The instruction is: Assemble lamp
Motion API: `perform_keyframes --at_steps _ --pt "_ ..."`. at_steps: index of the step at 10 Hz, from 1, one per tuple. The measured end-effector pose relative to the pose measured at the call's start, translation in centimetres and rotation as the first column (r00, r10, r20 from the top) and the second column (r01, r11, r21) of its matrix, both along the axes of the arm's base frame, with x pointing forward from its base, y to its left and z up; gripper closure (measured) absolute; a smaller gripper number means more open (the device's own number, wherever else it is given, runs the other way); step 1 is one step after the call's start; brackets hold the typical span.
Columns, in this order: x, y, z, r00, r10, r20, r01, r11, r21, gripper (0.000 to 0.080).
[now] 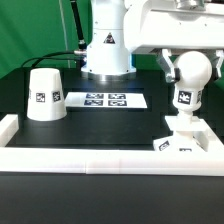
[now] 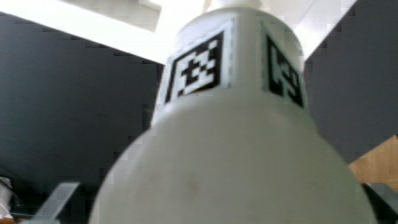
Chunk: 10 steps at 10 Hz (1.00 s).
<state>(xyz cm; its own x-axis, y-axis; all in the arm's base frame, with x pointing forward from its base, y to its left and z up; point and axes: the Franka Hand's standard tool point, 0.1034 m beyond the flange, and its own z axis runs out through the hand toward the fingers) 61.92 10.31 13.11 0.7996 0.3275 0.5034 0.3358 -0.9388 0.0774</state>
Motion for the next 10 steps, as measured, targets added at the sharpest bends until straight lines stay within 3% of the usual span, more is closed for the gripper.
perform_keyframes --at_steps 4,10 --pt "-0.2 -0.1 -1.3 1.000 -0.003 0.003 0.003 1.000 -0.002 0.0220" --pt "0.3 -0.2 -1.2 0.998 -0.011 0.063 0.011 1.000 -0.001 0.0220"
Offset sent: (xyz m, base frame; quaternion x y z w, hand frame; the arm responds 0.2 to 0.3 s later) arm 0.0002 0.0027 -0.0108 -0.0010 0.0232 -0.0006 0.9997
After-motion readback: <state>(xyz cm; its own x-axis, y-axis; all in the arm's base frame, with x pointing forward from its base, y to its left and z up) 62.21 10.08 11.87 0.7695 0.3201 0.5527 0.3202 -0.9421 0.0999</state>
